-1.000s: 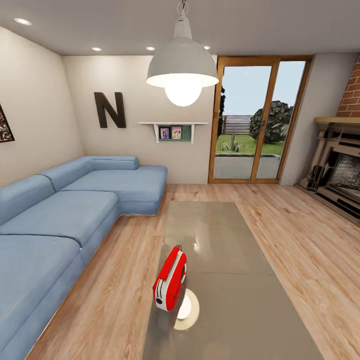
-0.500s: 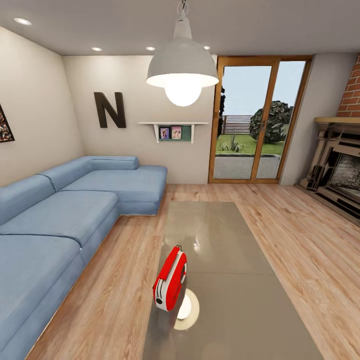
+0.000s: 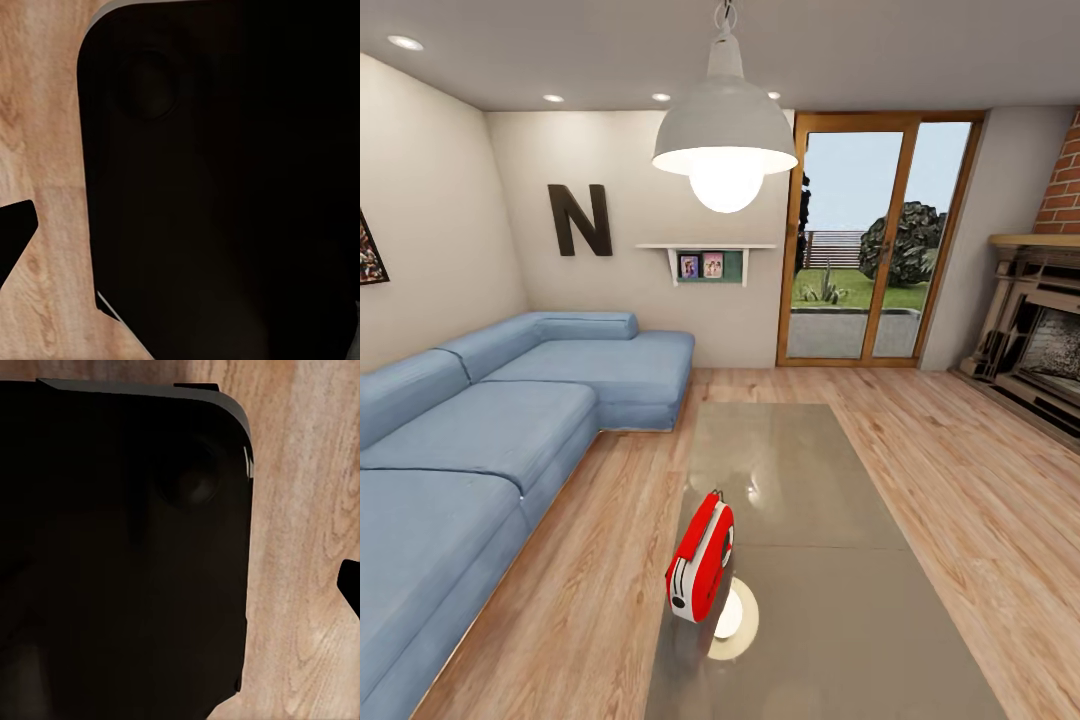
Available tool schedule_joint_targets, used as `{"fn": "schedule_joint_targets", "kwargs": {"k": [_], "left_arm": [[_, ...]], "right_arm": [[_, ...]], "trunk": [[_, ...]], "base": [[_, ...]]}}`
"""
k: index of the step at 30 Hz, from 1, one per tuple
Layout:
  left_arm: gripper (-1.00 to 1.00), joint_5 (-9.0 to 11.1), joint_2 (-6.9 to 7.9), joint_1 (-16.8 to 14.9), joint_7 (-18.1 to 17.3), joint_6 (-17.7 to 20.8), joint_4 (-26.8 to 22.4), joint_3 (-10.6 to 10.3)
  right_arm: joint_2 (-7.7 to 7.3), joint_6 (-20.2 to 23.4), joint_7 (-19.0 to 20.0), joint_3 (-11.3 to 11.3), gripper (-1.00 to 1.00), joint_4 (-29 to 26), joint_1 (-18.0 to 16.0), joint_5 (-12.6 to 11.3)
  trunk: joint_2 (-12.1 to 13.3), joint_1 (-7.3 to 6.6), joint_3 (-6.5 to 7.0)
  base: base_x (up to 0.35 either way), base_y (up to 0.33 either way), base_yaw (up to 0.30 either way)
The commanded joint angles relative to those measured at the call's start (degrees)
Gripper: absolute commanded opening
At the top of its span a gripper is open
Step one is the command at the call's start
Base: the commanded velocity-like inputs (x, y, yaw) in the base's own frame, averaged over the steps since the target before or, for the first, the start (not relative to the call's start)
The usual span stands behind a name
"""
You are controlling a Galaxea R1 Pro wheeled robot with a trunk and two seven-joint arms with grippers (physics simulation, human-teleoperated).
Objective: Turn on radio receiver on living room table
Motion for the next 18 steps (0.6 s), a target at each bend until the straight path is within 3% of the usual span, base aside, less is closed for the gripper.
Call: {"fn": "schedule_joint_targets", "kwargs": {"k": [1, 18], "left_arm": [[1.00, 0.00, 0.00, 0.00, -0.03, 0.01, 0.00, 0.01], [1.00, -0.02, -0.02, 0.00, -0.06, 0.21, 0.08, 0.02]], "right_arm": [[-0.05, 0.00, 0.00, -0.03, 1.00, 0.00, 0.00, -0.08], [-0.10, -0.07, 0.00, 0.05, 1.00, 0.00, 0.00, -0.07]], "trunk": [[0.00, 0.00, 0.00], [6.42, -3.51, 2.87]], "base": [[0.000, 0.000, 0.000], [0.000, 0.000, 0.000]]}}
